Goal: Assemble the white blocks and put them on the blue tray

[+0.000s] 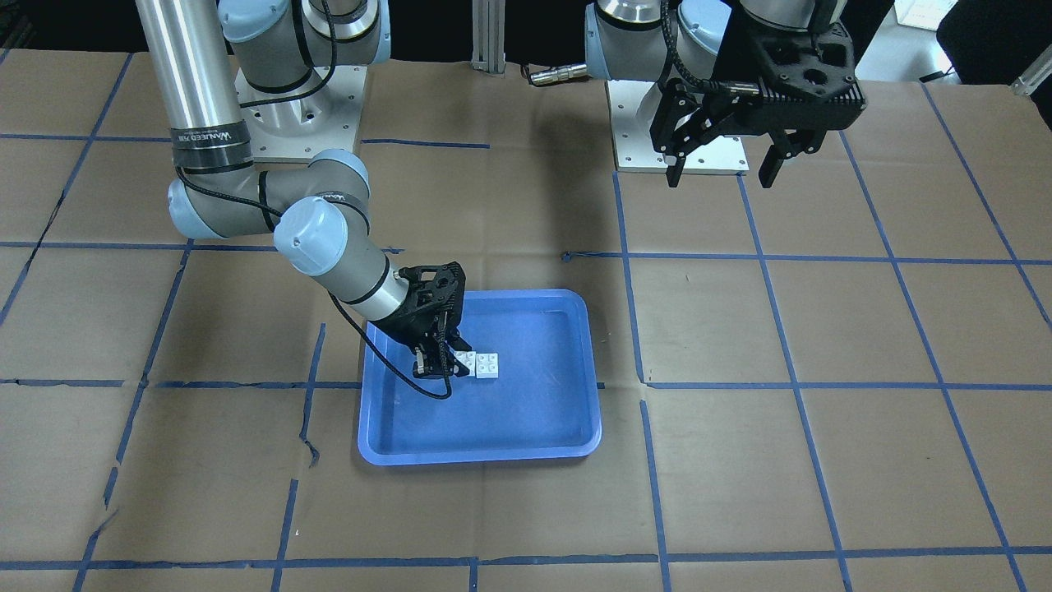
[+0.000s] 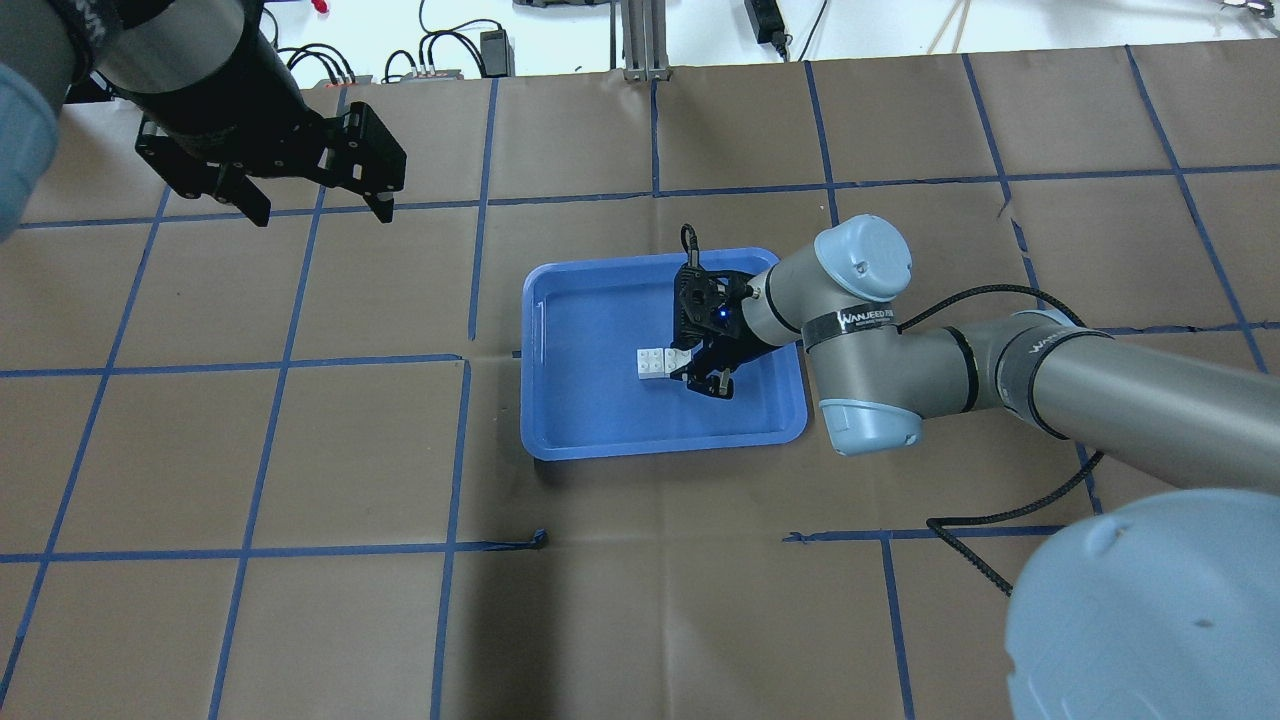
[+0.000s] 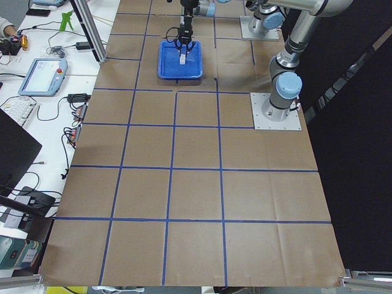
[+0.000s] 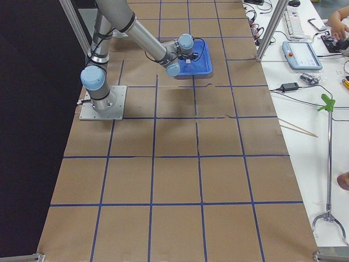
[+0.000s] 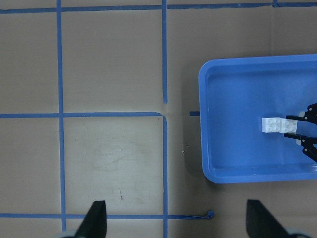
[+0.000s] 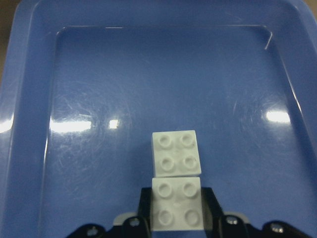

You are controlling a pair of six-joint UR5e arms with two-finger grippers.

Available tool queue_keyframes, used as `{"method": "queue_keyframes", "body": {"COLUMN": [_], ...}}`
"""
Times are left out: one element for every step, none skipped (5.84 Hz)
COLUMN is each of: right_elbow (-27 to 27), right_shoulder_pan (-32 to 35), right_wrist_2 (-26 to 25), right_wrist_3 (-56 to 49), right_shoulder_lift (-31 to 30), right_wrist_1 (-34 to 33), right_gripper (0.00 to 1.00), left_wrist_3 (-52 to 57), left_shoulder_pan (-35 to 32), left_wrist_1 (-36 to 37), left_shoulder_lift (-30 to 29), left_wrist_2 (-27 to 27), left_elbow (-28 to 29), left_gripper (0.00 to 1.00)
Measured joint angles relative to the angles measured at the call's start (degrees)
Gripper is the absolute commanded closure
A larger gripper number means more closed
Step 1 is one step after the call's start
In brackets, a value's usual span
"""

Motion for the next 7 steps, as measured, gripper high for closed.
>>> {"method": "queue_keyframes", "body": {"right_elbow": [0.0, 0.0, 0.0, 0.0, 0.0, -0.1, -0.1], "right_shoulder_pan": [0.0, 0.0, 0.1, 0.1, 0.3, 0.3, 0.4], "right_wrist_2": [0.0, 0.0, 0.1, 0.2, 0.2, 0.2, 0.2], "right_wrist_3": [0.3, 0.5, 0.5, 0.7, 1.3, 1.9, 2.0], "right_shoulder_lift": [0.0, 0.0, 0.1, 0.1, 0.1, 0.2, 0.2], "right_wrist_1": [0.0, 0.0, 0.0, 0.0, 0.0, -0.1, -0.1], "right_gripper": [0.73, 0.73, 0.73, 0.73, 0.73, 0.73, 0.73], "left_wrist_3": [-0.1, -0.3, -0.4, -0.4, -0.4, -0.4, -0.4], "left_shoulder_pan": [0.0, 0.3, 0.9, 1.3, 1.4, 1.4, 1.5], "left_wrist_1": [0.1, 0.2, 0.4, 0.4, 0.4, 0.4, 0.4], "left_shoulder_lift": [0.0, 0.1, 0.1, 0.1, 0.1, 0.1, 0.2], "left_wrist_2": [0.0, 0.0, -0.1, -0.1, -0.2, -0.2, -0.2], "left_elbow": [0.0, 0.0, 0.0, 0.0, 0.0, 0.0, 0.0], "left_gripper": [0.01, 0.01, 0.01, 0.01, 0.01, 0.01, 0.01]}}
